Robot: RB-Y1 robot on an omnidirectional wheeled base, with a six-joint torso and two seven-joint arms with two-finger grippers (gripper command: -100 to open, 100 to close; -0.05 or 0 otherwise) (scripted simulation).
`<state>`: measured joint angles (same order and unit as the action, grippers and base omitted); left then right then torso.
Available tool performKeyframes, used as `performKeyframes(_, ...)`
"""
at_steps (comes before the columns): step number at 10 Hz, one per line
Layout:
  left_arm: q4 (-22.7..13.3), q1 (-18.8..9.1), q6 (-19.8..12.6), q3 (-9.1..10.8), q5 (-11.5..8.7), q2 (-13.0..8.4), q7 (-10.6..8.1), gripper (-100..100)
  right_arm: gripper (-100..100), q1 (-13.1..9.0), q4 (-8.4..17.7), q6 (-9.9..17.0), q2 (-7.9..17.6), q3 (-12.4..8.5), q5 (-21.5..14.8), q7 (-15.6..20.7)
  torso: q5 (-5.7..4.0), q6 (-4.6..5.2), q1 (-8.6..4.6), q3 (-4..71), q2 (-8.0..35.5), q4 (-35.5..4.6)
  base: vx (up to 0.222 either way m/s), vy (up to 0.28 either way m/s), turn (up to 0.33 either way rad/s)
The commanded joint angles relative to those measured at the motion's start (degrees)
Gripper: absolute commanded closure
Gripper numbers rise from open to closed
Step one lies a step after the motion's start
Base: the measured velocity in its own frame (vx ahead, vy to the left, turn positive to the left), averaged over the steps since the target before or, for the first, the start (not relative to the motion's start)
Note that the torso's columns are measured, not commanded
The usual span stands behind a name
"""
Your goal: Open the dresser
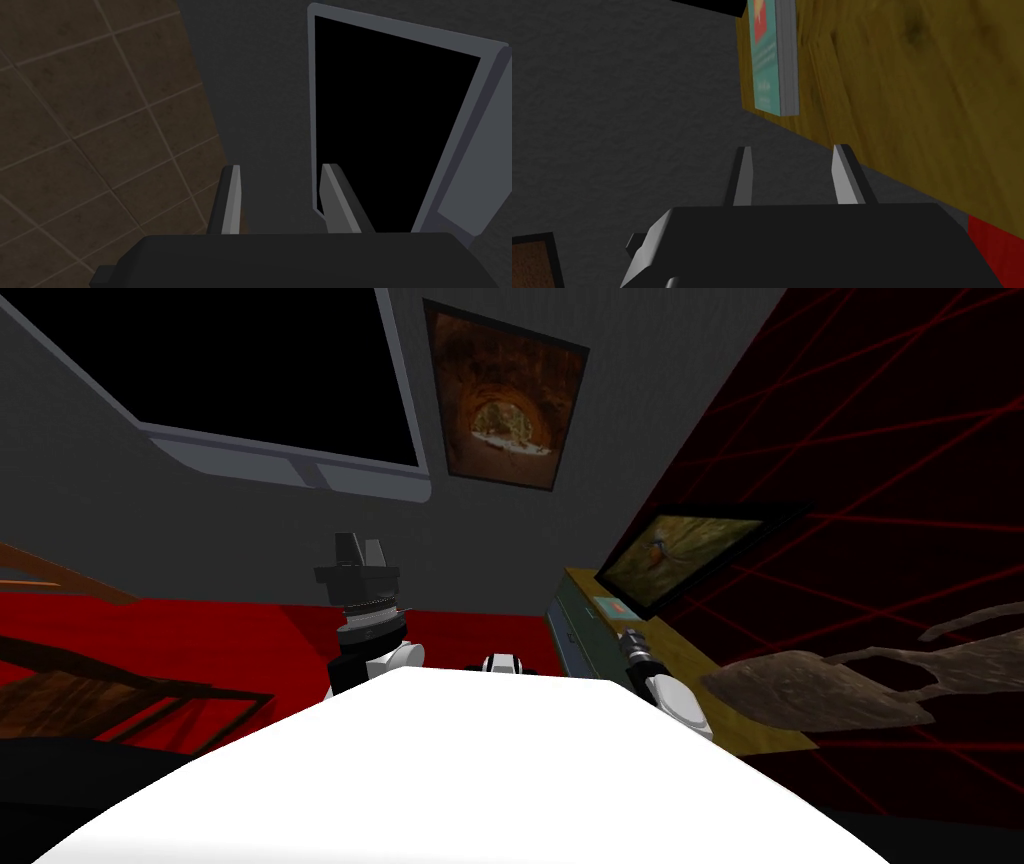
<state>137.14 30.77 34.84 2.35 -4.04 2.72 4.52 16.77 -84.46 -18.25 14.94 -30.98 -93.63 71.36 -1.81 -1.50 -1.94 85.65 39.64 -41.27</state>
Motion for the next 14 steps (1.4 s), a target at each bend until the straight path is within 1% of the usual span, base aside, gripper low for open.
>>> performKeyframes(1, 0.00, 0.00, 0.00, 0.00, 0.00, 0.00, 0.00, 0, -100, -1.07, 2.84, -1.15, -0.27, -0.02, -3.37, 2.57, 0.09, 0.07, -0.05, -0.06, 0.15, -0.07, 0.068, 0.049, 0.110)
performKeyframes(3, 0.00, 0.00, 0.00, 0.00, 0.00, 0.00, 0.00, 0, -100, -1.65, 4.50, -1.51, 0.38, -1.01, -5.73, 4.72, 0.33, 0.34, 0.31, -0.25, 0.56, -0.17, 0.076, 0.080, 0.101)
performKeyframes(5, 0.00, 0.02, 0.00, 0.01, 0.00, -0.01, 0.00, 0, -100, -2.07, 5.69, -1.76, 1.04, -1.74, -7.53, 6.33, 1.54, 1.36, 1.49, -0.80, 2.10, -0.81, 0.097, 0.037, 0.089)
performKeyframes(6, 0.00, 0.01, 0.00, 0.01, 0.00, -0.01, 0.00, 0, -100, -2.31, 6.36, -1.89, 1.55, -2.17, -8.59, 7.28, 1.79, 1.49, 1.93, -1.15, 2.72, -1.03, 0.070, 0.024, 0.034)
performKeyframes(7, 0.00, 0.00, 0.00, 0.00, 0.00, 0.00, 0.00, 0, -100, -2.22, 6.02, -1.80, 1.28, -1.92, -7.79, 6.76, 1.87, 1.51, 2.11, -1.33, 3.02, -1.12, 0.031, 0.010, 0.006)
performKeyframes(8, 0.00, -0.01, 0.00, 0.00, 0.00, 0.00, 0.00, 0, -100, -2.87, 6.81, -0.14, -0.12, -1.19, -7.98, 8.02, 1.85, 1.51, 2.05, -1.35, 3.06, -1.13, 0.070, -0.090, 0.054)
performKeyframes(9, 0.00, 0.00, 0.00, 0.01, 0.00, -0.01, 0.00, 0, -100, -2.67, 6.90, -1.07, 0.63, -1.60, -7.08, 8.12, 1.74, 1.48, 1.67, -1.17, 2.74, -1.05, 0.041, -0.059, 0.026)
performKeyframes(10, 0.00, 0.00, 0.00, 0.01, 0.00, -0.01, 0.00, 0, 100, -2.74, 7.01, -0.83, 0.55, -1.54, -6.96, 8.50, 1.76, 1.52, 1.83, -1.09, 2.68, -1.01, 0.004, -0.009, -0.003)
performKeyframes(11, 0.00, -0.01, 0.00, 0.00, 0.00, 0.00, 0.00, 0, 100, -2.81, 6.06, -0.63, -0.12, -0.95, -9.84, 6.01, 1.83, 1.50, 2.05, -1.11, 2.71, -1.02, 0.000, 0.000, 0.000)
performKeyframes(12, 0.00, -0.01, 0.00, 0.00, 0.00, 0.00, 0.00, 0, 100, -2.88, 5.13, -0.40, -0.81, -0.35, -11.67, 4.14, 1.51, 1.59, 1.83, -1.07, 2.56, -0.76, -0.016, 0.034, -0.039)
performKeyframes(13, 0.00, -0.01, 0.00, 0.00, 0.00, 0.00, 0.00, 0, 100, -2.88, 5.13, -0.40, -0.81, -0.35, -12.76, 3.55, 1.50, 1.58, 1.76, -1.03, 2.52, -0.77, -0.016, 0.038, -0.002)
performKeyframes(14, 0.00, -0.01, 0.00, 0.00, 0.00, 0.00, 0.00, 0, 100, -2.95, 4.20, -0.17, -1.50, 0.25, -14.25, 1.93, 1.52, 1.62, 1.66, -1.02, 2.51, -0.77, -0.017, 0.040, -0.016)
